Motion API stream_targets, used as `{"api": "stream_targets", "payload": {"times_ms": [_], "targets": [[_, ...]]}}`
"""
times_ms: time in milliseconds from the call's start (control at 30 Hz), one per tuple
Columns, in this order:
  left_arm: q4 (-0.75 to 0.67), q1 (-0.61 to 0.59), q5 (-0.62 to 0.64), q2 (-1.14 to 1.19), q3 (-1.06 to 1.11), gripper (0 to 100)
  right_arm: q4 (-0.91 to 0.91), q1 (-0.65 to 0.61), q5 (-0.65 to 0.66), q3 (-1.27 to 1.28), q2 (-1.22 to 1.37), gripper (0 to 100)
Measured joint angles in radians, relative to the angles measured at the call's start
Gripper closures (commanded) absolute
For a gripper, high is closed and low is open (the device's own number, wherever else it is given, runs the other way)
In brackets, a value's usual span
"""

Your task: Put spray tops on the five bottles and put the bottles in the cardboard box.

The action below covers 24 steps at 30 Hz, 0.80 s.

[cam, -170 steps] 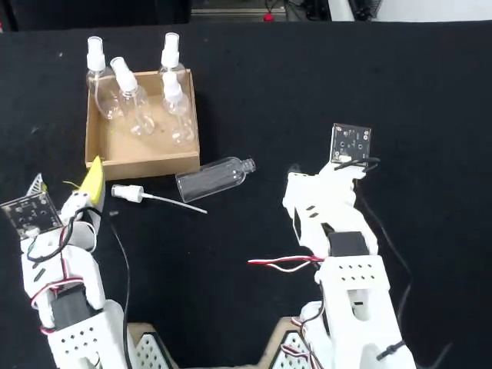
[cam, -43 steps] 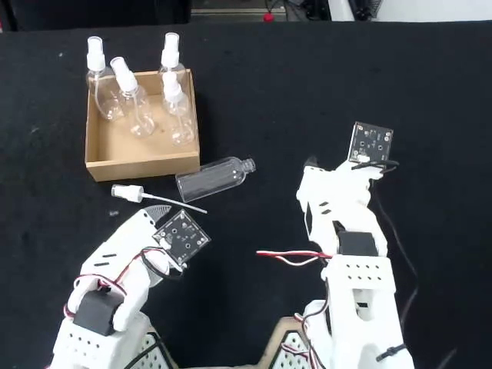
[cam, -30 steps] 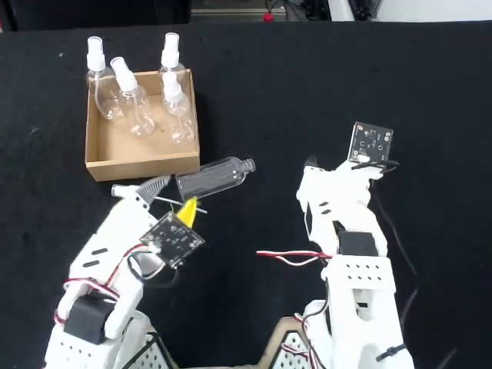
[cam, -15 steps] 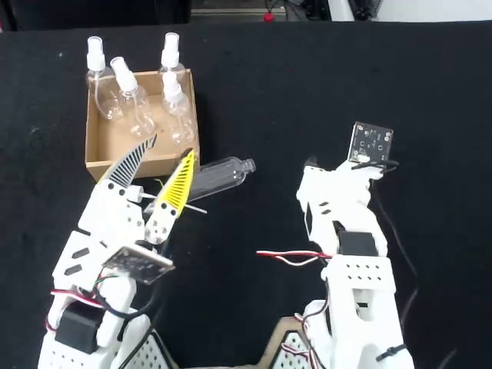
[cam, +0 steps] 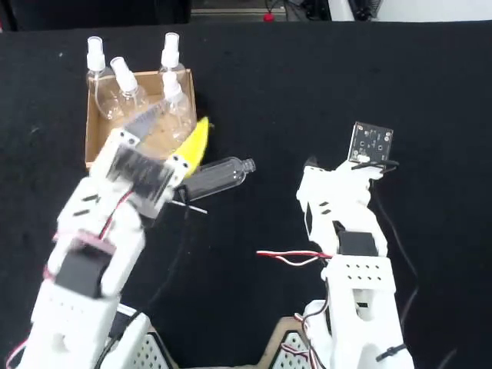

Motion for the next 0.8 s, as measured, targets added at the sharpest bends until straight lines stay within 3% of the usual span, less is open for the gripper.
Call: {"api": "stream_targets", "payload": {"times_ms": [200, 433, 600, 800], "targets": [[0.316, 0.081, 0.005, 0.29, -0.129, 80, 0.0, 0.0, 0.0, 0.0, 0.0, 77.6], [0.618, 0.095, -0.02, 0.641, -0.396, 80, 0.0, 0.0, 0.0, 0.0, 0.0, 77.6], [0.79, 0.095, -0.06, 0.664, -0.549, 80, 0.0, 0.0, 0.0, 0.0, 0.0, 77.6], [0.959, 0.101, -0.064, 0.578, -0.568, 80, 0.0, 0.0, 0.0, 0.0, 0.0, 77.6]]}}
